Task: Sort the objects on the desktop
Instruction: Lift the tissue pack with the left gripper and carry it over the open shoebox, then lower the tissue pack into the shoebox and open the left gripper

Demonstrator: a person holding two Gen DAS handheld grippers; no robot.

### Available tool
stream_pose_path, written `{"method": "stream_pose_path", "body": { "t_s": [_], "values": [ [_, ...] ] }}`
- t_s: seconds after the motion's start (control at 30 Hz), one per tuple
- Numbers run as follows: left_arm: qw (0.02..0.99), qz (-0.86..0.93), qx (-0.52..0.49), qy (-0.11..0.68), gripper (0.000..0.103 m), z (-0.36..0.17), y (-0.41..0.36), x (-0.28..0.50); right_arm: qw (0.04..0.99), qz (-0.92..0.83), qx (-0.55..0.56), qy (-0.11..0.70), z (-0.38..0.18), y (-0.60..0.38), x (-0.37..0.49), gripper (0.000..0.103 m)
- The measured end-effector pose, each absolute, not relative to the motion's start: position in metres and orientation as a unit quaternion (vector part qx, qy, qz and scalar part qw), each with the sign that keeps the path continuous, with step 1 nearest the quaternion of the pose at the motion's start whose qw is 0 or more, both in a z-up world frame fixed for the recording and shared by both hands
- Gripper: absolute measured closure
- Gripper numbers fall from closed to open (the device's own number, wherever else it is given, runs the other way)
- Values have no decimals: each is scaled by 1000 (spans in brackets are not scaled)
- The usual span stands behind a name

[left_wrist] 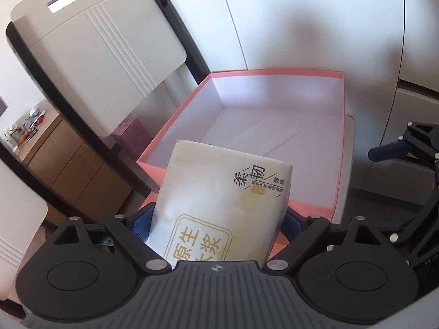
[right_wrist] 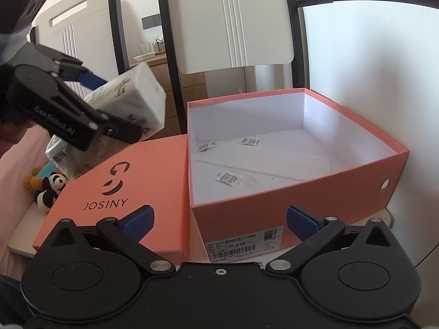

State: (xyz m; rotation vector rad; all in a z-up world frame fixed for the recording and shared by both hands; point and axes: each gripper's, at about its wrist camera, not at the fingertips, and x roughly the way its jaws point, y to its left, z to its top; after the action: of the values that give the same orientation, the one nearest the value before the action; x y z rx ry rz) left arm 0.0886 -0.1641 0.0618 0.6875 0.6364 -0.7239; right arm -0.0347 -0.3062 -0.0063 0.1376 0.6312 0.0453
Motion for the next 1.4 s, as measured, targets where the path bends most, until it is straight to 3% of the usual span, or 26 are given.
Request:
{"method": "stream_pose_path", "body": {
  "t_s": [0.67,1.4],
  "values": [
    [817,-384,319,288,11,59,-287,129,945,15,77,316,-9,-325,-46,0],
    [768,-358,374,377,11,-35,-327,159,941,27,93,324,-11,-345,-58,0]
  ]
}}
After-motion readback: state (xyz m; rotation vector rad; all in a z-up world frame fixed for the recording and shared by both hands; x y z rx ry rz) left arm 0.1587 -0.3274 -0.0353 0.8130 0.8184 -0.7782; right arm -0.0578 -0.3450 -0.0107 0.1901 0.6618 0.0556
